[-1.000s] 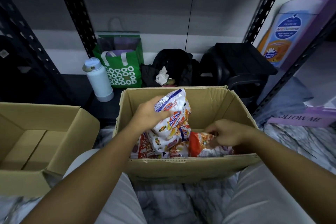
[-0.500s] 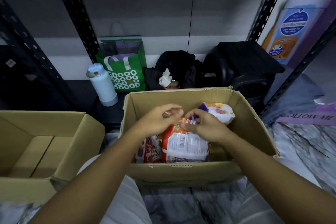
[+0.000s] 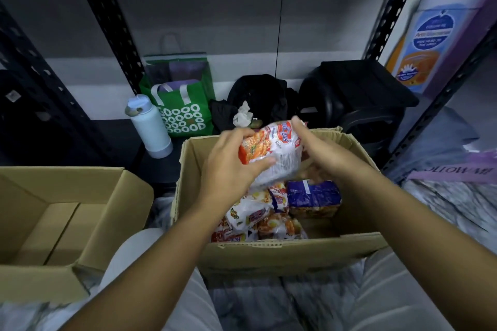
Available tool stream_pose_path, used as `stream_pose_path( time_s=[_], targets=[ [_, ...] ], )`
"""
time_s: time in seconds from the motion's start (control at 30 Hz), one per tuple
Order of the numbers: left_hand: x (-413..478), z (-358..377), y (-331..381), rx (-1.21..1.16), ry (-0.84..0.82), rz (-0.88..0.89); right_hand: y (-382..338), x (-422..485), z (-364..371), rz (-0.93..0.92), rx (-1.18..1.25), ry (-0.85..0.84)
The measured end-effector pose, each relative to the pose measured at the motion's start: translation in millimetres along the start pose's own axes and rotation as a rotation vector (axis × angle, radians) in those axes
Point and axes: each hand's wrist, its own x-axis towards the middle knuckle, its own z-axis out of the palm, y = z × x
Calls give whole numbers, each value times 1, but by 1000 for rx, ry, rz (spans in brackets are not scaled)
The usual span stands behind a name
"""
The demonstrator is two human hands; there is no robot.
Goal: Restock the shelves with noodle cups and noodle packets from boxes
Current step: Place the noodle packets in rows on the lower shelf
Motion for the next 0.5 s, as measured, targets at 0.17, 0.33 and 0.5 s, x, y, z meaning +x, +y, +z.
stream_pose_path(
  time_s=[0.17,0.33,0.5],
  targets=[
    [-5,0,-16,346,-243,298,3,10,17,-21,193,-182],
    [12,-14,-39,147,-357,180,44,21,32,-115,133,-214],
    [54,-15,-29,554,-744,283,44,28,35,-271,137,-289]
  ],
)
